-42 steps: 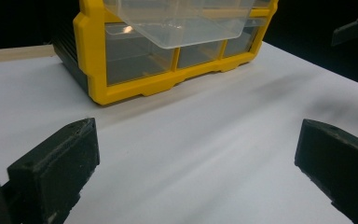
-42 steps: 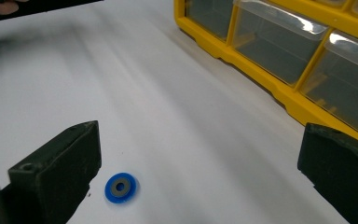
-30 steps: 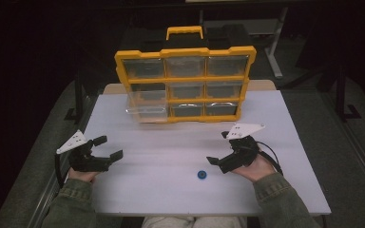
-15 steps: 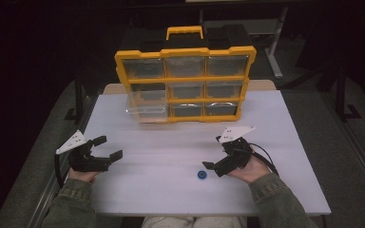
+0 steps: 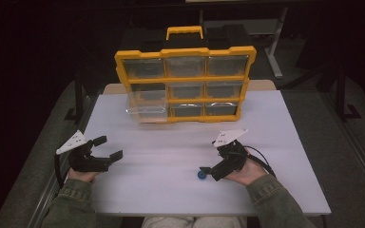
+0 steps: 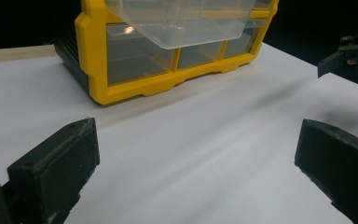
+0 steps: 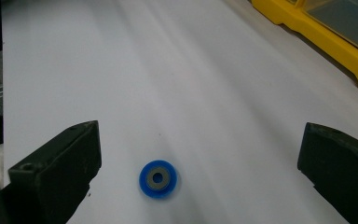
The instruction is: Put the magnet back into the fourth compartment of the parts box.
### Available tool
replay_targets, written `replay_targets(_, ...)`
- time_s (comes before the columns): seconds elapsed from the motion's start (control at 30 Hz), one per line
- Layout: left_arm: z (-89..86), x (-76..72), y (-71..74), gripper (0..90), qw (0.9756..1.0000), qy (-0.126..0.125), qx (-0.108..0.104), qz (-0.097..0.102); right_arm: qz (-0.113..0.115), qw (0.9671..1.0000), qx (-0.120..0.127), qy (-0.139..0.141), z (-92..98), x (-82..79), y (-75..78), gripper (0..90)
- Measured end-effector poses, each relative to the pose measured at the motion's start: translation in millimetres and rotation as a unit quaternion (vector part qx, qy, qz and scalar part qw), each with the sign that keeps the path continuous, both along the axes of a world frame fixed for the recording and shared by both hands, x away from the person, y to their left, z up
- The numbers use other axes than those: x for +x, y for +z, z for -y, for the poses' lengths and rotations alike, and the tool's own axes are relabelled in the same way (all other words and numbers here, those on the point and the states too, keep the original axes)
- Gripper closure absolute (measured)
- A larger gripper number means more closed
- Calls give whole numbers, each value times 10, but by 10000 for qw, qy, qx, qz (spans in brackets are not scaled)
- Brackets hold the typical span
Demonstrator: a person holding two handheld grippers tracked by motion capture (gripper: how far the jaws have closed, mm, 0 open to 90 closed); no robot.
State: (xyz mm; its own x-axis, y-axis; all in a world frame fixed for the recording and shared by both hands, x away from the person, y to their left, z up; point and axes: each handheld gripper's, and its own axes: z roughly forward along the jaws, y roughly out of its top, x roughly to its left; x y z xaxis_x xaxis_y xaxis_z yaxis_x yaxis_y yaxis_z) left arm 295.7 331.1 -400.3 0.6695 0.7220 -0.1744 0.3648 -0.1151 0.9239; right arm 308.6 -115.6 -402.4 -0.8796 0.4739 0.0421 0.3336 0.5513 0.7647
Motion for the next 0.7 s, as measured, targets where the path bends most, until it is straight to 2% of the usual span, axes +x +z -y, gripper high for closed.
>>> replay_targets(0.2, 4, 1, -3, 0, 10000, -6, 3, -12, -46, 10000, -33, 53, -16, -5, -28, 0)
replay_targets(0.7, -4, 5, -3, 0, 10000, -9, -3, -3, -219, 9989, -323, 267, -116, -9, -145, 0)
